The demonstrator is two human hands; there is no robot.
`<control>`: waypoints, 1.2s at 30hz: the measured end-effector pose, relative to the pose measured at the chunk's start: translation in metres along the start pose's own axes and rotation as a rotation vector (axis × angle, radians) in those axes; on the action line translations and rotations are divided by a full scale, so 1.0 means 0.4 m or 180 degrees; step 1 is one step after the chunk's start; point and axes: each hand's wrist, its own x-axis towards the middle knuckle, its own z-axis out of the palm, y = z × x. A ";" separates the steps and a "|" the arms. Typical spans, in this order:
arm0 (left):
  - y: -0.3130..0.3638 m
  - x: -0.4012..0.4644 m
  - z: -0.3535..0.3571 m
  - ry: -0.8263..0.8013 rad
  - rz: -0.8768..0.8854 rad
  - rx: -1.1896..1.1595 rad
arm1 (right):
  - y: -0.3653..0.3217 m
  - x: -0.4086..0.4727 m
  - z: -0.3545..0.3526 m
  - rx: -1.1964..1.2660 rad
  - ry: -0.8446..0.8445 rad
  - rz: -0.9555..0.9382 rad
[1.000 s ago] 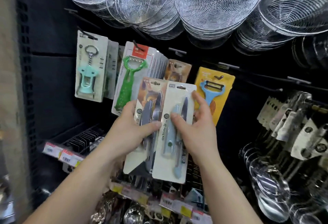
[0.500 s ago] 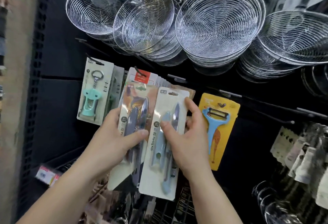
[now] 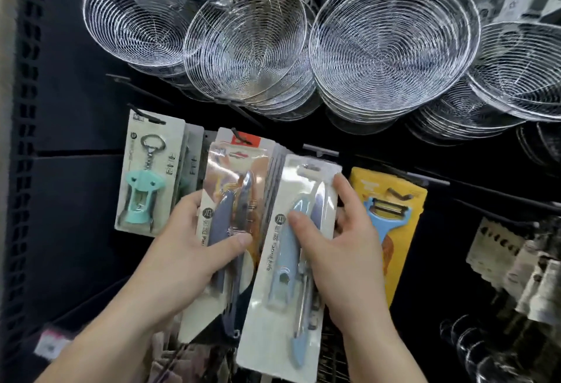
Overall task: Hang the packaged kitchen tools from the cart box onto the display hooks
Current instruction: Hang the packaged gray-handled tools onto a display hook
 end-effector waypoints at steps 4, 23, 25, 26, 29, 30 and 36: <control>-0.008 0.010 -0.013 -0.0128 -0.0028 -0.0177 | -0.011 -0.003 0.005 -0.0090 0.0059 0.0048; -0.019 0.015 -0.034 -0.0330 0.0005 -0.0230 | -0.024 0.028 -0.004 -0.0550 0.0130 0.0154; -0.016 0.013 -0.035 -0.0302 -0.0011 -0.0240 | -0.013 0.031 0.001 -0.0786 0.0120 0.0076; -0.016 0.014 -0.035 -0.0293 -0.0015 -0.0240 | -0.004 0.032 0.004 -0.0893 0.0118 0.0070; -0.022 0.013 -0.033 -0.0295 -0.0046 -0.0246 | 0.030 0.046 0.014 -0.1128 0.0157 0.0115; -0.025 0.011 -0.032 -0.0290 -0.0042 -0.0239 | 0.040 0.052 0.018 -0.1194 0.0176 0.0099; -0.040 0.006 -0.027 -0.0279 -0.0015 -0.0054 | 0.075 0.081 0.031 -0.1642 0.0197 0.0063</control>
